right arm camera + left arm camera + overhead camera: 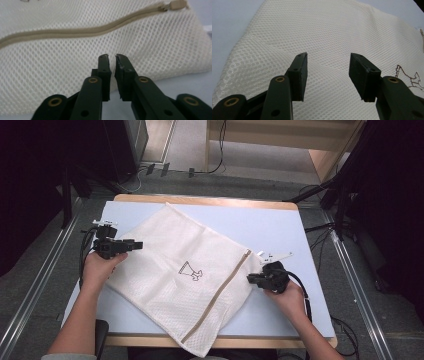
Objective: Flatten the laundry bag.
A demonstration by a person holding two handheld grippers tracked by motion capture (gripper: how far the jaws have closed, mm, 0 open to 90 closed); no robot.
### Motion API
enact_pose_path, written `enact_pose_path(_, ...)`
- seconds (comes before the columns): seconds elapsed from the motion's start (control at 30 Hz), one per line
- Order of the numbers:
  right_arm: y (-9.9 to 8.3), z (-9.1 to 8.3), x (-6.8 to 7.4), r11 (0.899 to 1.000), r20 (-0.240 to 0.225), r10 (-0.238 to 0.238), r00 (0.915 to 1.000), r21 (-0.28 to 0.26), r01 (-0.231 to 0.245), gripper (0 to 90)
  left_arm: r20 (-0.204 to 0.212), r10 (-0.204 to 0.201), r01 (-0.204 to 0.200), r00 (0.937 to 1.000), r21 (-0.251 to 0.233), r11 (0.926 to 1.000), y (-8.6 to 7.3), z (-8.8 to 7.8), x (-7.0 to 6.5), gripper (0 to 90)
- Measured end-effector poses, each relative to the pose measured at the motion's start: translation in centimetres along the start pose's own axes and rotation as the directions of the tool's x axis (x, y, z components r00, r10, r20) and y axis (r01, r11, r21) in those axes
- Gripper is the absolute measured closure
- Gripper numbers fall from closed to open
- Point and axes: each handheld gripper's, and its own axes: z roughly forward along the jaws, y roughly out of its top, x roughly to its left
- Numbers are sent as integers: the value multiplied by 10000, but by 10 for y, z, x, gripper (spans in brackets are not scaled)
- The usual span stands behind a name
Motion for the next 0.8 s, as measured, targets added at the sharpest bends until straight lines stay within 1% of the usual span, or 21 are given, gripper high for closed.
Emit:
enact_pose_path(0.07,4,-3,-4,9989,-134,119,9998,-452,-125,764,-47,-13,13,10000,4,10000,0,0,1,502)
enact_pose_path(0.13,9,-2,-7,9962,-190,377,9991,-772,-391,732,-84,-76,76,9999,-13,10000,-1,-2,1,501)
enact_pose_path(0.17,12,-1,-8,9955,-170,390,9991,-857,-403,710,-105,-95,94,9999,-65,9999,-1,-2,2,498)
enact_pose_path(0.2,15,2,-9,9956,-75,245,9997,-898,-251,697,-98,-111,111,9999,-82,9999,-1,-4,2,495)
enact_pose_path(0.23,18,4,-9,9963,53,176,9998,-840,-171,693,-137,-123,122,9998,-83,9999,-2,-5,2,490)
enact_pose_path(0.33,28,11,-11,9965,142,25,9999,-832,-13,677,-181,-76,75,9998,-62,10000,-4,-8,2,484)
enact_pose_path(0.4,35,16,-12,9973,223,-86,9997,-728,102,672,-224,-138,136,9997,-80,9999,-7,-10,3,481)
enact_pose_path(0.53,49,22,-15,9970,390,-164,9991,-753,193,650,-305,-153,151,9994,-57,9999,-11,-15,3,478)
enact_pose_path(0.73,67,35,-23,9964,454,-190,9988,-819,227,616,-398,-177,172,9990,-115,9998,-18,-23,3,473)
enact_pose_path(0.77,69,37,-24,9962,400,-154,9991,-845,188,611,-427,-214,208,9989,-151,9997,-19,-24,3,473)
enact_pose_path(0.8,71,39,-25,9961,451,-222,9987,-847,260,607,-459,-235,227,9987,-174,9996,-20,-25,3,473)
